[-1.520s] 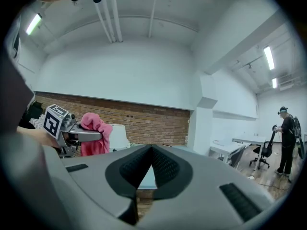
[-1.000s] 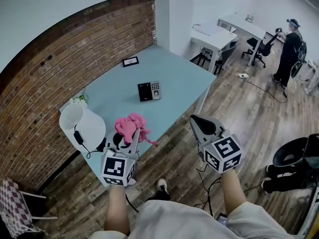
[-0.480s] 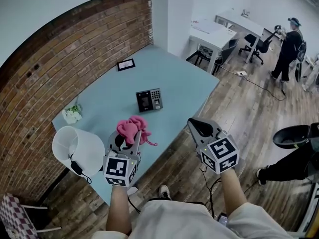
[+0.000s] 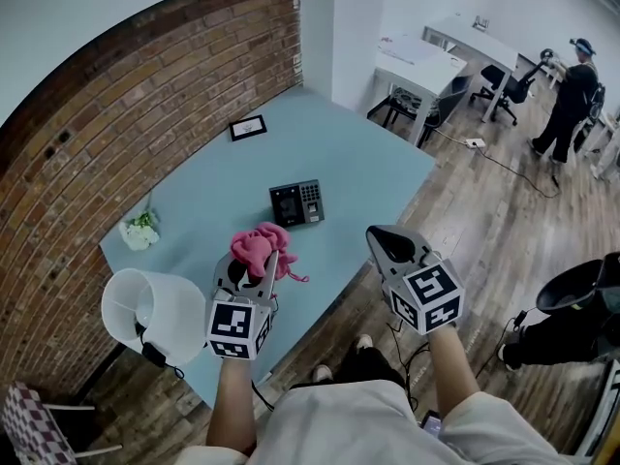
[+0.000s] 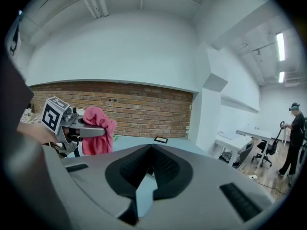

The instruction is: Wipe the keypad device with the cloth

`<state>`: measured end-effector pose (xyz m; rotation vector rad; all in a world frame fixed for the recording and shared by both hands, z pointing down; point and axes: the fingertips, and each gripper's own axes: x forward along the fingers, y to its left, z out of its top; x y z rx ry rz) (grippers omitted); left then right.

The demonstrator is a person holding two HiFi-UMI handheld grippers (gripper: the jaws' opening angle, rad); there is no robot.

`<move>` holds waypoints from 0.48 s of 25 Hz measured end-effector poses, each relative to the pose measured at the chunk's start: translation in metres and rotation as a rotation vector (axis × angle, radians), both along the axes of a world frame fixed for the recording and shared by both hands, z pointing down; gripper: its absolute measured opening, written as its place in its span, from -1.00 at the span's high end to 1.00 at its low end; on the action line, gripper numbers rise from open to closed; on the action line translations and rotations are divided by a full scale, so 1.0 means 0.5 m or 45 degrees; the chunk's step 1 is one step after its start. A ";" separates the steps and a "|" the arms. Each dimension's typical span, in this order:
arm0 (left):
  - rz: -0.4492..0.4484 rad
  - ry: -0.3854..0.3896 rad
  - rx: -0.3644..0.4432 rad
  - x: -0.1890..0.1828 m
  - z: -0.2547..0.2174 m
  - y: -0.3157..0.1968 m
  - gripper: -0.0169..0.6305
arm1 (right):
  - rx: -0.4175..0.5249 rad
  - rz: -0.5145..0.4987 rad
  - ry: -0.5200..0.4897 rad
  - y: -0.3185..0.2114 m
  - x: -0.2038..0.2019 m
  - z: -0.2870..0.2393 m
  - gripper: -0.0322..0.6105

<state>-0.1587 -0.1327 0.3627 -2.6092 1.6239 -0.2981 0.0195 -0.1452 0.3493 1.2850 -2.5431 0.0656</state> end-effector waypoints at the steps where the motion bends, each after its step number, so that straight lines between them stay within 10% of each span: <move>1: -0.006 -0.001 -0.003 -0.004 0.002 -0.009 0.52 | -0.004 -0.004 0.001 -0.009 -0.004 0.003 0.84; 12: -0.079 -0.002 -0.100 -0.008 0.073 -0.117 0.52 | -0.082 -0.073 0.009 -0.153 -0.016 0.067 0.84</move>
